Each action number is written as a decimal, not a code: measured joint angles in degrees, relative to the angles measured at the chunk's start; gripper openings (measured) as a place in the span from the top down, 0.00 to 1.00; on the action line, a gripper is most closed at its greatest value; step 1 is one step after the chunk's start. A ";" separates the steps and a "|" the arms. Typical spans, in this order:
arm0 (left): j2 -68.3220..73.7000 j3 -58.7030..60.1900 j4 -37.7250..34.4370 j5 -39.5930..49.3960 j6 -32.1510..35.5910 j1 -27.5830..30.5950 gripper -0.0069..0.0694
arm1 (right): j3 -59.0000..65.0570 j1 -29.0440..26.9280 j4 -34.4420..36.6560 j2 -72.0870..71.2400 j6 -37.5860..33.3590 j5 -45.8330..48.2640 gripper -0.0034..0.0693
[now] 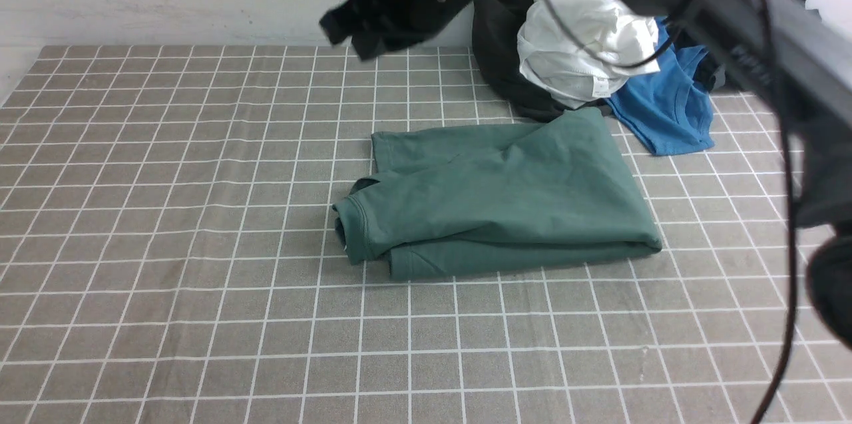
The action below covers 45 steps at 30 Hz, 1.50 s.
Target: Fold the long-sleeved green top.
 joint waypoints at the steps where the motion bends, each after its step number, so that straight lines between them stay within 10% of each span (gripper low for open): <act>1: -1.10 0.50 0.09 -1.41 0.34 0.00 0.92 | 1.03 0.00 -1.23 -2.14 0.38 0.08 0.97; 15: -2.02 2.72 0.15 -5.70 0.81 0.00 0.92 | 56.93 0.00 -15.85 -46.85 1.82 -0.03 0.97; 32: -2.02 2.74 0.11 -5.70 0.81 0.00 0.92 | 139.09 0.00 -16.78 -108.75 5.03 -75.88 0.97; 45: -2.13 2.79 0.05 -5.73 0.81 0.00 0.92 | 142.69 -4.29 -17.00 -123.94 5.08 -59.78 0.97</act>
